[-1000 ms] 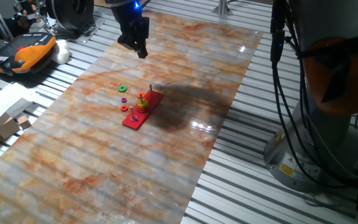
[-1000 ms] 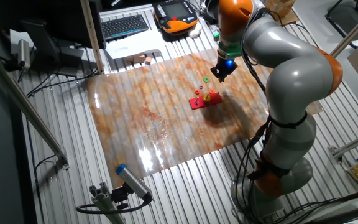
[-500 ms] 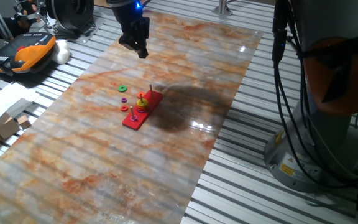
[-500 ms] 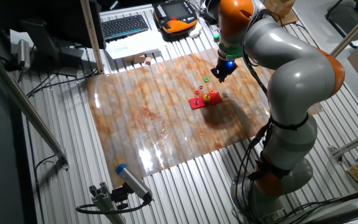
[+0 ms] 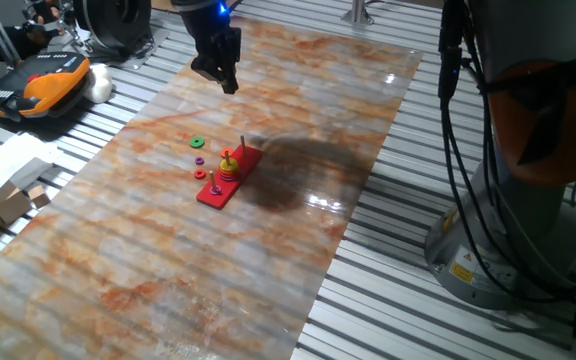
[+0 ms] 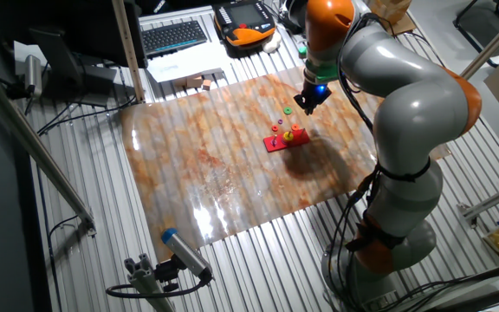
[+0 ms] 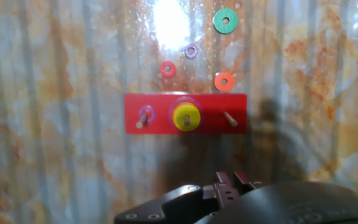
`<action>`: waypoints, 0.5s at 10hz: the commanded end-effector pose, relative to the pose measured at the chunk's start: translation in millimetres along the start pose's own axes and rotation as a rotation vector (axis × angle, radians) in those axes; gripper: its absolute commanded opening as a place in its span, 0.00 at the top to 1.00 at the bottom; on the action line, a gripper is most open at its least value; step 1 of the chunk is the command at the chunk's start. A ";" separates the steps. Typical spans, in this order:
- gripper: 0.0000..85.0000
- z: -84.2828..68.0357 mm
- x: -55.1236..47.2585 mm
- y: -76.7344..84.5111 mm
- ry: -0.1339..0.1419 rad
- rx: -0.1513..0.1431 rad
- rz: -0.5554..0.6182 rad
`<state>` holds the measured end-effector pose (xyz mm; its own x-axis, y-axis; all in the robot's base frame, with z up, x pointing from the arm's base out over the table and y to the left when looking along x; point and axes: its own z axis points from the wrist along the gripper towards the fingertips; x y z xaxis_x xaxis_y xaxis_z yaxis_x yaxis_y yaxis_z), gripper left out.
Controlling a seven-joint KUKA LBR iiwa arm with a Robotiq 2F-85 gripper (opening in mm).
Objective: Take out one Hanoi block and throw it aside
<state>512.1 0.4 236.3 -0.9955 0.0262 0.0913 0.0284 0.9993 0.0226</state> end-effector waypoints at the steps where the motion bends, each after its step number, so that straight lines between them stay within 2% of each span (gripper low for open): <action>1: 0.80 0.3 -0.1 0.6 -0.006 0.007 0.008; 2: 0.80 0.3 -0.1 0.6 -0.007 0.028 0.031; 3: 0.80 0.3 -0.1 0.6 -0.006 0.031 0.040; 4: 0.80 0.3 -0.1 0.6 0.002 0.012 0.060; 5: 0.80 0.3 -0.1 0.6 0.019 0.011 0.073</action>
<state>512.3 0.9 236.3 -0.9882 0.1005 0.1156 0.1013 0.9949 0.0010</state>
